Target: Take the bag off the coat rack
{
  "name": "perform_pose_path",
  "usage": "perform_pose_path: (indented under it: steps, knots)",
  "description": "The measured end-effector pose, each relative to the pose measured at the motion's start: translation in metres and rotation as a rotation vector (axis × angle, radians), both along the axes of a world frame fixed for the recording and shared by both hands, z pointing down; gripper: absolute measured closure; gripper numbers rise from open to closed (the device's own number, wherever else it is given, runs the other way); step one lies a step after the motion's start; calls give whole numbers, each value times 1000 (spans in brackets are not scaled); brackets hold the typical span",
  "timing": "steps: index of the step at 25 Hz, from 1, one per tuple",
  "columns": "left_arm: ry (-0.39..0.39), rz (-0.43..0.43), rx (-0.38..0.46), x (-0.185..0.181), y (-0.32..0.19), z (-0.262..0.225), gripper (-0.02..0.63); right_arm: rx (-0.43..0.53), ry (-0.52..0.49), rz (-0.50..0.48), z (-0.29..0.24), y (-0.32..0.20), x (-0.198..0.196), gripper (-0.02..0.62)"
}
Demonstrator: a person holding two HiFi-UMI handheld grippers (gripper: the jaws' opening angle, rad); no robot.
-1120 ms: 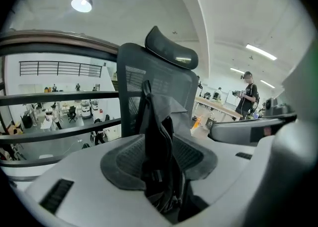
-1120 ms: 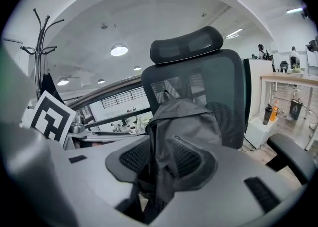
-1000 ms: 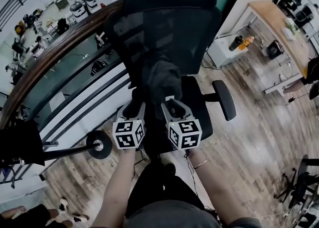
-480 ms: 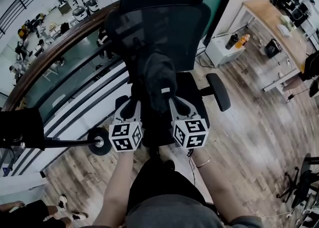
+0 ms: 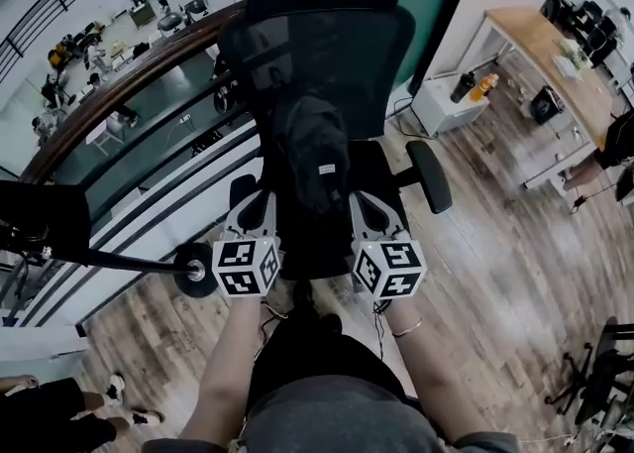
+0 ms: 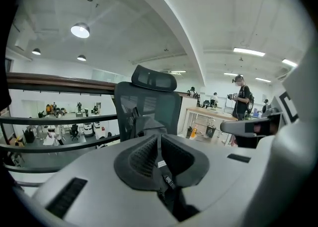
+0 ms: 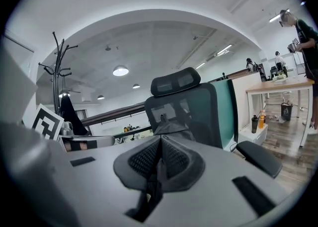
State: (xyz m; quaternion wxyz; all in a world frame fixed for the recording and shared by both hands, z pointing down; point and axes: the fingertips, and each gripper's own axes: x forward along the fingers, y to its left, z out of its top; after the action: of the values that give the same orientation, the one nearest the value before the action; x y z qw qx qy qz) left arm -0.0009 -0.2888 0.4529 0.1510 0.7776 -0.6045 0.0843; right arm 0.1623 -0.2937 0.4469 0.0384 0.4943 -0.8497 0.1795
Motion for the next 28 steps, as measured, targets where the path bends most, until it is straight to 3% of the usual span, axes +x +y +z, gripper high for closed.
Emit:
perform_pose_path:
  steps: [28]
  knots:
    - [-45,-9,52,33,70,-31,566,58,13,-3,-26,65,48,594]
